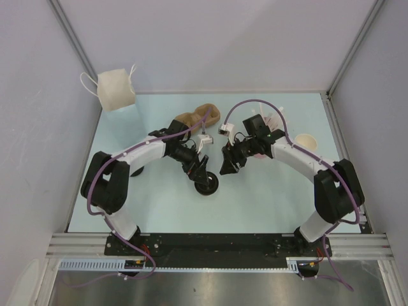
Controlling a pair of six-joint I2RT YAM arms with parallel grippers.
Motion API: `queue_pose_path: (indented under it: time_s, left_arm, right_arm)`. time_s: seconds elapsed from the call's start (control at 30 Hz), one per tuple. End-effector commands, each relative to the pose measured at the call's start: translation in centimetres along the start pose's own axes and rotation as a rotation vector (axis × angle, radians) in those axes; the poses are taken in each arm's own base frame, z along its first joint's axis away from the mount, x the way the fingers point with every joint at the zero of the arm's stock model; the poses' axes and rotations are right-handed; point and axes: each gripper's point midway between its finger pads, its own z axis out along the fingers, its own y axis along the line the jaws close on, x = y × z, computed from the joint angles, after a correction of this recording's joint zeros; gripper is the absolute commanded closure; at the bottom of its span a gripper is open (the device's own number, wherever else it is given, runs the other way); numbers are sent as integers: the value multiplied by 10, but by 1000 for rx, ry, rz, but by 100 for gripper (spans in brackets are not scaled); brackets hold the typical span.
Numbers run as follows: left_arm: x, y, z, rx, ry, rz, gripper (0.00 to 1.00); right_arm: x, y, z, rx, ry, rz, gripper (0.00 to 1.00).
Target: Pack the takeout coffee
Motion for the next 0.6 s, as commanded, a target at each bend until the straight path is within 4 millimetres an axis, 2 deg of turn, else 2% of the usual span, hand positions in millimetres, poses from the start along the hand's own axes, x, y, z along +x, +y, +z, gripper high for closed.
queue_pose_path:
  time_s: [0.0, 0.23, 0.57]
  left_arm:
    - [41, 44, 7, -161, 141, 22, 1]
    - [29, 57, -2, -181, 102, -17, 1]
    - [29, 63, -4, -165, 89, -44, 0]
  right_arm:
    - [-10, 5, 2, -120, -54, 75, 43]
    - [-5, 8, 6, -167, -37, 92, 47]
    - [-16, 4, 11, -221, -57, 132, 56]
